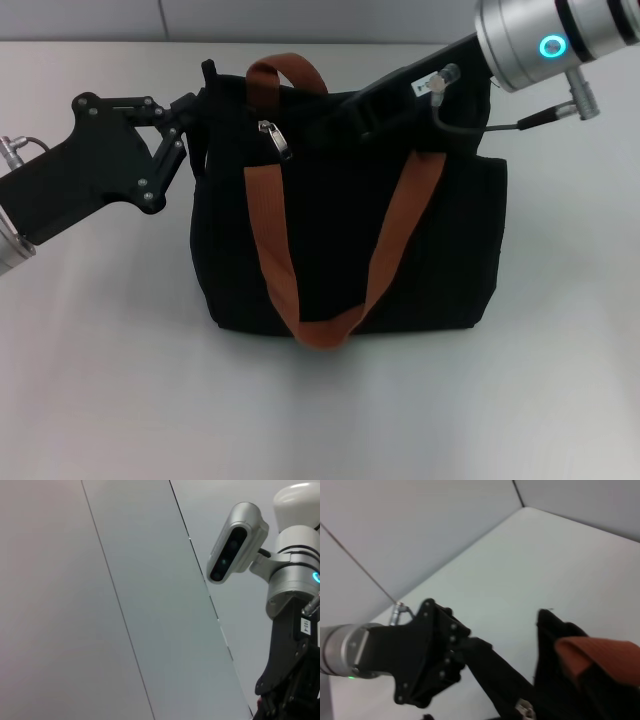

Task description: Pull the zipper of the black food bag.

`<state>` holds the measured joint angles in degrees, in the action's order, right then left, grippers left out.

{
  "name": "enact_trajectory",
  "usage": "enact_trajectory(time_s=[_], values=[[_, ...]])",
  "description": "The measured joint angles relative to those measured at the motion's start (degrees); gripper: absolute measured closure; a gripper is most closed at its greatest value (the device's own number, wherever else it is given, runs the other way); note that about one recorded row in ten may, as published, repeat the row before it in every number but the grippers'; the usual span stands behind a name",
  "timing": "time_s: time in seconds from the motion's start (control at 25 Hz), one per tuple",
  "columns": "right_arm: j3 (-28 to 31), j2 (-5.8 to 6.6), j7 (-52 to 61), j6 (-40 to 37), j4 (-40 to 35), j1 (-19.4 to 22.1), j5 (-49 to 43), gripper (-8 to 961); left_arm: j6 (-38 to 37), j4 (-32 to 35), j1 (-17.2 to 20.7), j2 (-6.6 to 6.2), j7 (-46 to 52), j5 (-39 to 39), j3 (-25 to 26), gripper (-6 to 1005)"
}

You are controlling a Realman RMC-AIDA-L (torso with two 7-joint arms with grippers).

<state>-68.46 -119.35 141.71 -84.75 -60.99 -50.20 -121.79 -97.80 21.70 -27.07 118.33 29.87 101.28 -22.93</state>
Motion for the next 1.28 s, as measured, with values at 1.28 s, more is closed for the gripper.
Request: enact_trajectory(time_s=[1.28], values=[[-0.8, -0.01, 1.4, 1.7, 2.5, -1.2, 3.2, 733, 0.2, 0.0, -0.7, 0.15, 0.0, -0.7, -0.3, 901]])
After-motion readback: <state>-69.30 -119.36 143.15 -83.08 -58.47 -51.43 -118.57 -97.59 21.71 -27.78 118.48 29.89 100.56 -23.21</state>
